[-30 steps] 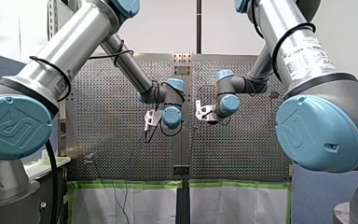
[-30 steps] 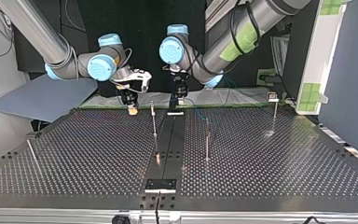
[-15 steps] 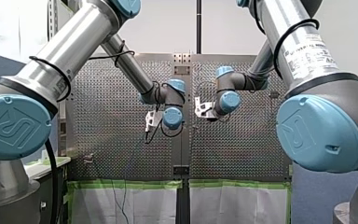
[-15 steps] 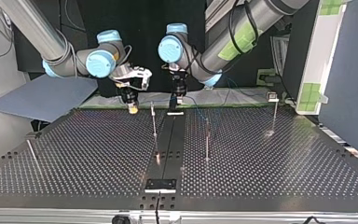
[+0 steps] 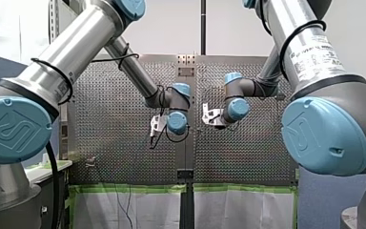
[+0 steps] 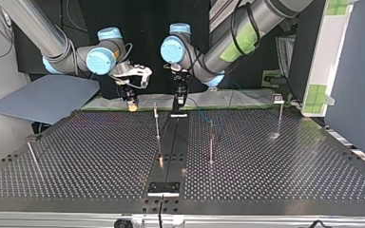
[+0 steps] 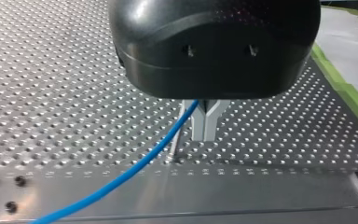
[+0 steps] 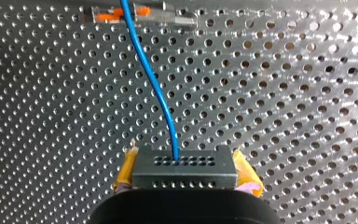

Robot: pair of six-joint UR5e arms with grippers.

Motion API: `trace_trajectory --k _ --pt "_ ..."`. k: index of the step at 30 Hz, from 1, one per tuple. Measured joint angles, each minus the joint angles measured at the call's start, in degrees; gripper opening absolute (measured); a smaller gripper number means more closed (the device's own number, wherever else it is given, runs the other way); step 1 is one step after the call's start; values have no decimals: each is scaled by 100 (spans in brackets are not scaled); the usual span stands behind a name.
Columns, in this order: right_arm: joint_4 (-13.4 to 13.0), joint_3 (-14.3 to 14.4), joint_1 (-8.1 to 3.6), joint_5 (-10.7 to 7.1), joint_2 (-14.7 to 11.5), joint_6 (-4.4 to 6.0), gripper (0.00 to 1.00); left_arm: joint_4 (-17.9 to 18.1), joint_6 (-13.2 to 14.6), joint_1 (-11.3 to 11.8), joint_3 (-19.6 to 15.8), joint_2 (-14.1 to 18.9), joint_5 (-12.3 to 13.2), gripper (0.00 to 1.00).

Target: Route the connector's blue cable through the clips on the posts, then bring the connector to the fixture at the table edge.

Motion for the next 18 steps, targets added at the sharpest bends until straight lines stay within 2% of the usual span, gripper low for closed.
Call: trace_trajectory --k 9,18 --pt "-123 38 -111 110 21 22 0 74 -25 7 18 -84 72 0" --pt "-305 114 -166 101 73 40 0 72 -65 0 24 -86 202 0"
